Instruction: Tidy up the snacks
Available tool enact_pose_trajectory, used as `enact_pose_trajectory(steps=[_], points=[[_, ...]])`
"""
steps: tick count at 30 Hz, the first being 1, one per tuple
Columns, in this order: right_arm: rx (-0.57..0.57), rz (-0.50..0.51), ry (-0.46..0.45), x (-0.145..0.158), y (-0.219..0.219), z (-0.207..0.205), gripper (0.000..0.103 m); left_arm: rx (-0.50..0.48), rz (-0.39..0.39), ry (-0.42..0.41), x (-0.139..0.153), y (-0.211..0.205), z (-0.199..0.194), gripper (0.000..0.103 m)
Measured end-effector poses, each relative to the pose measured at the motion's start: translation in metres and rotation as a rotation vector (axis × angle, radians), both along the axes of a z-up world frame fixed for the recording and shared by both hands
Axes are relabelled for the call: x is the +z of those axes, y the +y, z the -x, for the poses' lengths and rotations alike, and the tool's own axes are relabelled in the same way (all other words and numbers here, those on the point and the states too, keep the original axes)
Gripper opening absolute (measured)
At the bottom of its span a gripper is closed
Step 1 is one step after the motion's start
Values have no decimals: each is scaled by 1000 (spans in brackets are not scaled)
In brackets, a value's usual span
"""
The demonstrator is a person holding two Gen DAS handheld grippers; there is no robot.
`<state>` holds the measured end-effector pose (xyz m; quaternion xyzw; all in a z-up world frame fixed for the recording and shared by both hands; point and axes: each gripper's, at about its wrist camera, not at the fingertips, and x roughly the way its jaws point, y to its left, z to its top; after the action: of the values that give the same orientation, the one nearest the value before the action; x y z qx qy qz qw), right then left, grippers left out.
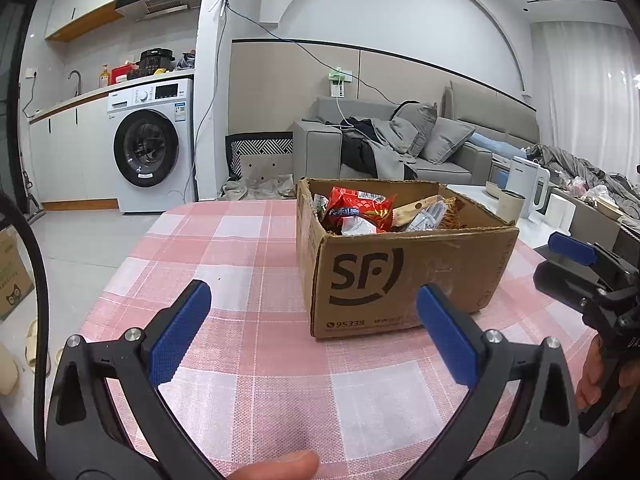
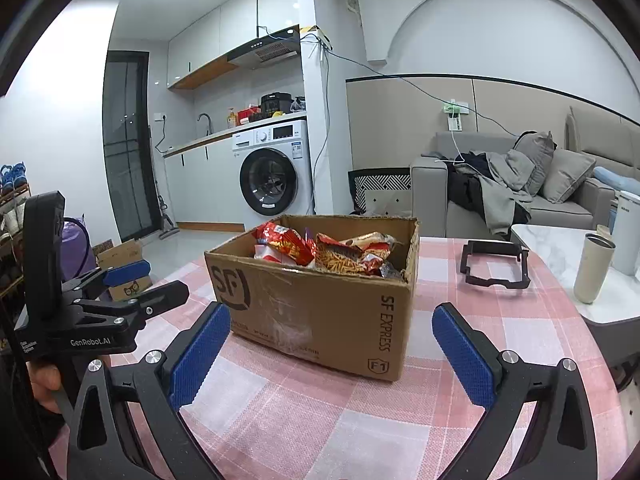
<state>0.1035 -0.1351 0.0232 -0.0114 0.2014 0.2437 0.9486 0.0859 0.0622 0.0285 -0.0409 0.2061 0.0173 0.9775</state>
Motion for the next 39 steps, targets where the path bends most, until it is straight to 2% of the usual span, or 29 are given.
enact_pose_trajectory(steps=[39], points=[[-11,-2,7,-6,-5,-4,103,-8,-1,16,-4,-2,-6,103]])
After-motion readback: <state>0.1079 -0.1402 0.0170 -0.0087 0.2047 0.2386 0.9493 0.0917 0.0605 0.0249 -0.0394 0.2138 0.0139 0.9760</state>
